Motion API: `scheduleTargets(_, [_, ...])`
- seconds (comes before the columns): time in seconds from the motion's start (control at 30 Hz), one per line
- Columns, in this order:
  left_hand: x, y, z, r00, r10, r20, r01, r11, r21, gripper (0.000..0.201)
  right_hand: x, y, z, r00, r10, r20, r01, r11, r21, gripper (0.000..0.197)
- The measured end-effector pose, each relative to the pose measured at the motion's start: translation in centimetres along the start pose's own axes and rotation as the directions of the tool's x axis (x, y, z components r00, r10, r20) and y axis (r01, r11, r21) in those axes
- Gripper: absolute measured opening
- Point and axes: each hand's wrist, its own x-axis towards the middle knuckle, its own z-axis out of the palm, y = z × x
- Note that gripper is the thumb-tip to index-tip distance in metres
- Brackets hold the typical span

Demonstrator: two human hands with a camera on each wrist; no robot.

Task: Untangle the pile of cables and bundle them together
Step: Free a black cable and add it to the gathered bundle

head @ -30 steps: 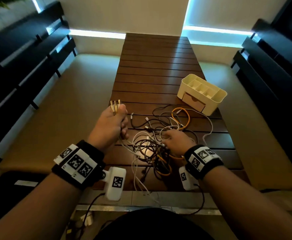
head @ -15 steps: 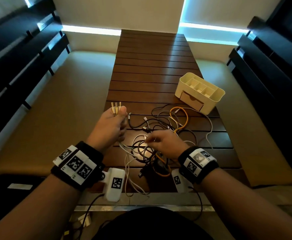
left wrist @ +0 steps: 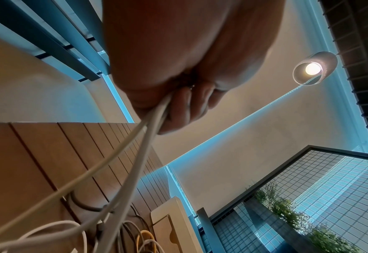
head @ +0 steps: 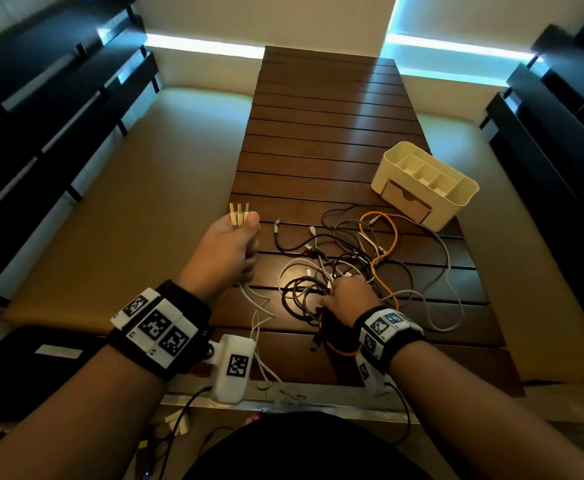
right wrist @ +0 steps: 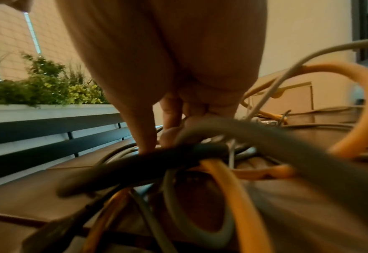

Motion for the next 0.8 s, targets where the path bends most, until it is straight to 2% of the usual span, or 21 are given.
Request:
scheduleTargets(0.17, [0.0,0.3,-0.2,1.0,-0.003,0.005,0.003,1.0,-0.004,0.026,0.3,-1.0,0.0,0.999,0.041,0.006,-0.039,0.979,-0.201,0.043])
scheduleTargets(0.3, [0.0,0.3,-0.2,1.0,0.004,0.016,-0.003,1.0,-0.016,0.027,0.5,-1.7,-0.3,0.999,0.044,0.018,-0.037,0.962,-0.271,0.032])
scheduleTargets(0.43, [0.1,0.3,-0.2,1.0,0.009,0.03,-0.008,1.0,-0.009,0.027,0.7,-1.3,-0.2,0.992,0.119,0.047,-0.112,0.986,-0.127,0.025])
scheduleTargets(0.6, [0.0,0.3,-0.1,0.999,0.017,0.037,-0.017,1.0,0.0,0.027,0.3,-0.9,-0.1,0.985,0.167,0.044,-0.168,0.986,0.011,0.03])
scheduleTargets(0.7, [-0.1,0.1,-0.2,0.999,0.018,0.045,-0.018,1.0,0.001,0.028,0.1,-0.4,-0.7,0.986,0.166,0.036,-0.168,0.984,0.054,0.028])
scheduleTargets(0.8, [-0.1,-0.1,-0.4,0.999,0.012,0.046,-0.012,1.0,-0.009,0.028,0.3,0.8,-1.3,0.994,0.11,0.026,-0.113,0.987,0.117,0.024])
